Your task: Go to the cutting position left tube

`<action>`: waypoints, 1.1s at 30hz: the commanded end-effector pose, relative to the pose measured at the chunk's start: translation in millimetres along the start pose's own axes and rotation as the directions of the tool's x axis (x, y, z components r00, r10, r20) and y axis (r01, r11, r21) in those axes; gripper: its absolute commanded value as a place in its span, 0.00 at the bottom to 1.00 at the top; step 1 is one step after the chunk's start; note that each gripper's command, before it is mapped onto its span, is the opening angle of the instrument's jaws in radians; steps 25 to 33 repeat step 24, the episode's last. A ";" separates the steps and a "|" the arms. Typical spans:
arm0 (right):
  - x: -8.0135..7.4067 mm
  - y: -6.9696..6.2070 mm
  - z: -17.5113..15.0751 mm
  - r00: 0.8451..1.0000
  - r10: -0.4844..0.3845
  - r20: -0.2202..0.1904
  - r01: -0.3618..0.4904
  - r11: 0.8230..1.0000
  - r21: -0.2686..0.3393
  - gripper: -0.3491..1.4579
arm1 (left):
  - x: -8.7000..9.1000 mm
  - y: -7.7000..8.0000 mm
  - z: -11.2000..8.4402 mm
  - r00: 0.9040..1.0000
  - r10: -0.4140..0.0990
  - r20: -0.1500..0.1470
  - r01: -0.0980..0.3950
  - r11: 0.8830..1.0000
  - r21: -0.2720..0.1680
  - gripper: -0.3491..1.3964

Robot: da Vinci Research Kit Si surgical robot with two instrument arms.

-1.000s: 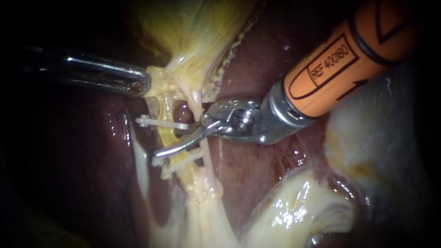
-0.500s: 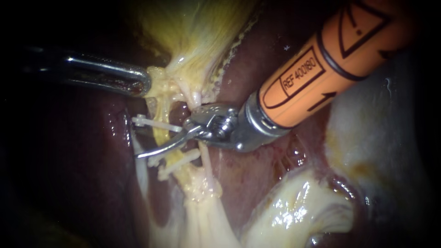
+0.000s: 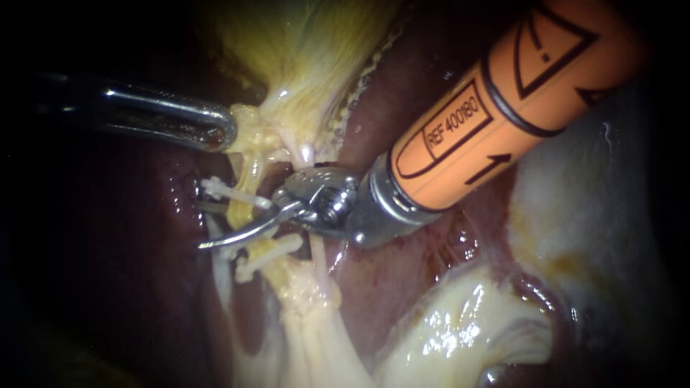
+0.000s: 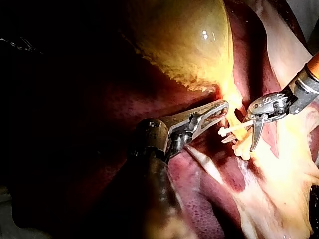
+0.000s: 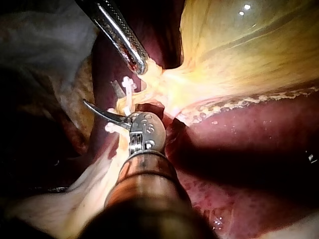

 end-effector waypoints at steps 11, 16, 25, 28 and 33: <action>1.4 -1.3 -0.3 0.999 0.008 -0.039 -0.007 1.000 0.028 0.88 | 0.0 0.0 0.0 1.000 0.000 0.000 0.000 1.000 0.001 0.00; 1.4 -1.3 -0.3 0.999 0.014 -0.039 -0.012 1.000 0.029 0.88 | 0.0 0.0 0.0 1.000 0.000 0.000 0.000 1.000 0.001 0.00; 1.4 -1.3 -0.3 0.999 0.013 -0.039 -0.012 1.000 0.029 0.88 | 0.0 0.0 0.0 1.000 0.000 0.000 0.000 1.000 0.001 0.00; 1.4 -1.3 -0.3 0.999 0.013 -0.039 -0.012 1.000 0.029 0.88 | 0.0 0.0 0.0 1.000 0.000 0.000 0.000 1.000 0.001 0.00; 1.4 -1.3 -0.3 0.999 0.013 -0.039 -0.012 1.000 0.029 0.88 | 0.0 0.0 0.0 1.000 0.000 0.000 0.000 1.000 0.001 0.00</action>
